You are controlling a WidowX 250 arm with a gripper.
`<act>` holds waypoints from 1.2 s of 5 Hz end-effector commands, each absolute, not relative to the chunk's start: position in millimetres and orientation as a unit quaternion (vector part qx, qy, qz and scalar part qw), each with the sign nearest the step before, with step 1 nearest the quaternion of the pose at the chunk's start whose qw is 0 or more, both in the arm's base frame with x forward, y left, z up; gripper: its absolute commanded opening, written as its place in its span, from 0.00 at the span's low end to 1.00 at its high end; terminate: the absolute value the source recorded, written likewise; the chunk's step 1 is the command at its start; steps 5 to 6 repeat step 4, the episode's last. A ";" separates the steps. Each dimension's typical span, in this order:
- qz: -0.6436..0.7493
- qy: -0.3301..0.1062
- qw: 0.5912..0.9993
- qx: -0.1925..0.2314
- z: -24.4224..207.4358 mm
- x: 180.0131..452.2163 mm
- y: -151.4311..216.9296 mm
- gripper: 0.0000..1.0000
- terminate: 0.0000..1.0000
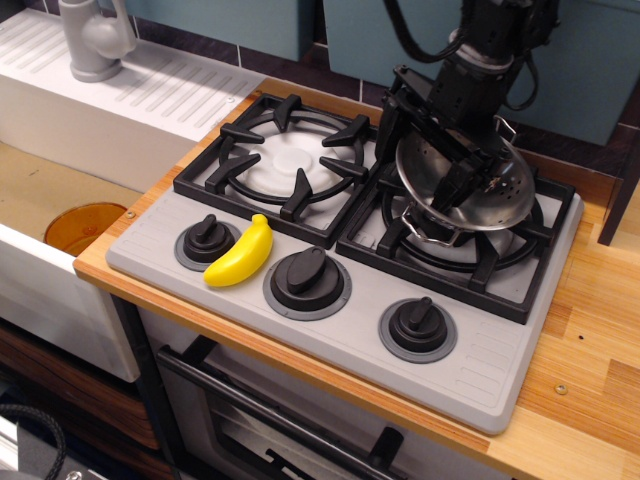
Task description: End effector reaching pot or pan
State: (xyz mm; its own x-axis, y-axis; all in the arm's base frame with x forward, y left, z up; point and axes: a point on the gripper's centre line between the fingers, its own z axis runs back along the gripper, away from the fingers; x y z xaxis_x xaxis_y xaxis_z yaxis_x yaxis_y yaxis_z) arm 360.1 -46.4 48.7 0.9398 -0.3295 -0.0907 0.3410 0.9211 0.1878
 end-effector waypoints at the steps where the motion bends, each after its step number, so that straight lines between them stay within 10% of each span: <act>1: -0.164 -0.014 0.981 0.099 76.6 367.7 -45.7 1.00 0.00; 3: -0.164 -0.014 0.981 0.099 76.6 367.7 -45.7 1.00 0.00; 4: -0.164 -0.014 0.981 0.099 76.6 367.7 -45.7 1.00 1.00; 6: -0.164 -0.014 0.981 0.099 76.6 367.7 -45.7 1.00 1.00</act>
